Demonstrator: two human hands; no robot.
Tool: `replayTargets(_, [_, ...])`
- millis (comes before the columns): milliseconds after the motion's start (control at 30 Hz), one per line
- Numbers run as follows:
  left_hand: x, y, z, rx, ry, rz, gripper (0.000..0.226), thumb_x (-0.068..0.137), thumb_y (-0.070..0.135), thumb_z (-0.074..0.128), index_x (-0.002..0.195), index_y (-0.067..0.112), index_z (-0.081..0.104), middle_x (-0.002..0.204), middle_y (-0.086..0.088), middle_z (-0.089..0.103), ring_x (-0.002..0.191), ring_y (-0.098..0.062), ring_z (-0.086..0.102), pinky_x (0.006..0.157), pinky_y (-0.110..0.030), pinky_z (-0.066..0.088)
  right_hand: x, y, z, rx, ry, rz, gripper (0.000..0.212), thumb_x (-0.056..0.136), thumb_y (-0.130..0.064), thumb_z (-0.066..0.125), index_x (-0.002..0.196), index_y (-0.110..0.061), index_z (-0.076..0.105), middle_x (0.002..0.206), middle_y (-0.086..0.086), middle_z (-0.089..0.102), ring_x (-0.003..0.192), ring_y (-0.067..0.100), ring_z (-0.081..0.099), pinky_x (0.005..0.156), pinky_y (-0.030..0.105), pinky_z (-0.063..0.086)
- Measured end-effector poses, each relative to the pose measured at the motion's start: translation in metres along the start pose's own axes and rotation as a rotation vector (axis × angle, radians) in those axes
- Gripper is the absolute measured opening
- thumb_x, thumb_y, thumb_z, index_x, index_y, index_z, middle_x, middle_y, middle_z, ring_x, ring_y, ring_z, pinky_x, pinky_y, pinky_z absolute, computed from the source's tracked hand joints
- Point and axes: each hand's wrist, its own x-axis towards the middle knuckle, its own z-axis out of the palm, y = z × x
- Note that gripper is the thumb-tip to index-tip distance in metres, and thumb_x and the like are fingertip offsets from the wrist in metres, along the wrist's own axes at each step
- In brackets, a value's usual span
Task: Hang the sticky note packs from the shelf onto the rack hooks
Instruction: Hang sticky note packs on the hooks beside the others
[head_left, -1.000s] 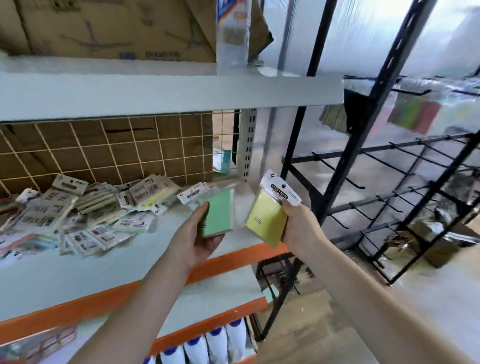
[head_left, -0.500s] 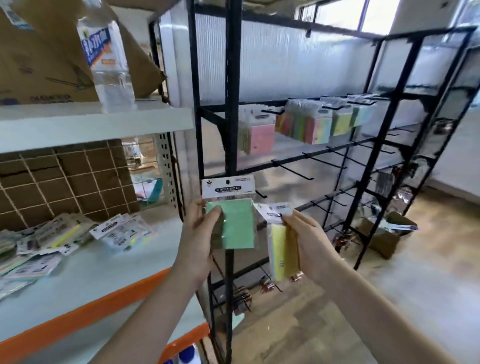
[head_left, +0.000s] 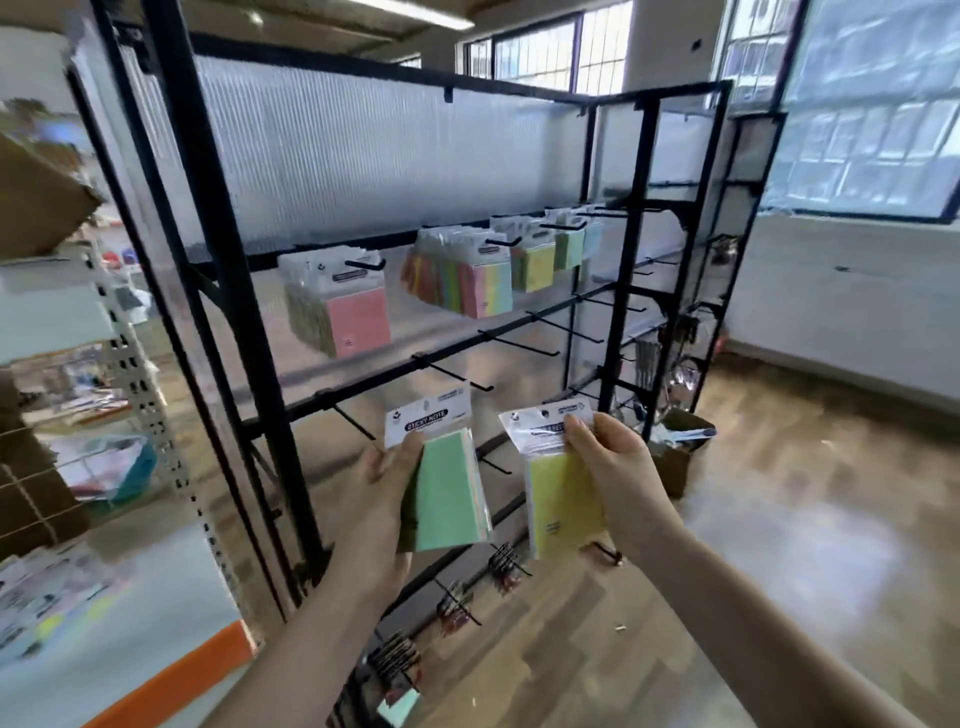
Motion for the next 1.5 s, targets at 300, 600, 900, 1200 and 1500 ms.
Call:
replayTargets(300, [0.108,-0.03,0.077,-0.083,-0.088,-0.052,0.023,0.09,0.037,0.057,0.105,0.019,0.06,0.082,0.001,0.066,0.071,-0.013,0.06,0.063,-0.029,0.049,0.109,-0.004,-0.055,-0.004,0.141,-0.075,0.023,0.093,-0.029,0.059,0.074,-0.017,0.061,0.065,-0.003,0.059,0.052,0.008,0.053,0.044,0.021,0.043])
replayTargets(600, [0.206,-0.034,0.134,-0.077,-0.142,-0.059,0.068,0.072,0.044,0.067,0.133,0.019,0.049,0.114,-0.001,0.067,0.085,-0.009,0.067,0.057,-0.019,0.05,0.227,-0.022,-0.067,-0.042,0.227,-0.187,0.025,0.093,-0.021,0.061,0.07,-0.016,0.055,0.072,0.005,0.056,0.058,0.017,0.054,0.049,0.024,0.044])
replayTargets(900, [0.264,-0.045,0.178,0.24,-0.228,0.272,0.017,0.086,0.047,0.05,0.079,0.041,0.064,0.081,0.011,0.071,0.066,-0.004,0.067,0.05,-0.018,0.049,0.307,-0.04,-0.06,-0.032,0.216,-0.33,0.017,0.094,-0.017,0.06,0.081,-0.007,0.056,0.082,0.019,0.059,0.073,0.026,0.051,0.068,0.04,0.042])
replayTargets(1200, [0.314,-0.056,0.22,0.29,-0.136,0.42,0.018,0.094,0.031,0.049,0.094,0.026,0.067,0.083,0.017,0.072,0.073,0.005,0.065,0.061,-0.007,0.045,0.38,-0.041,-0.061,-0.006,0.118,-0.412,0.026,0.095,-0.013,0.057,0.092,0.012,0.051,0.087,0.026,0.063,0.076,0.025,0.058,0.071,0.038,0.047])
replayTargets(1500, [0.344,-0.069,0.24,0.386,0.015,0.486,0.024,0.088,0.041,0.052,0.086,0.025,0.07,0.074,0.015,0.07,0.068,0.004,0.063,0.059,-0.005,0.042,0.437,-0.03,-0.065,0.019,-0.07,-0.385,0.022,0.093,-0.018,0.061,0.082,-0.001,0.053,0.076,0.01,0.059,0.071,0.019,0.053,0.07,0.038,0.046])
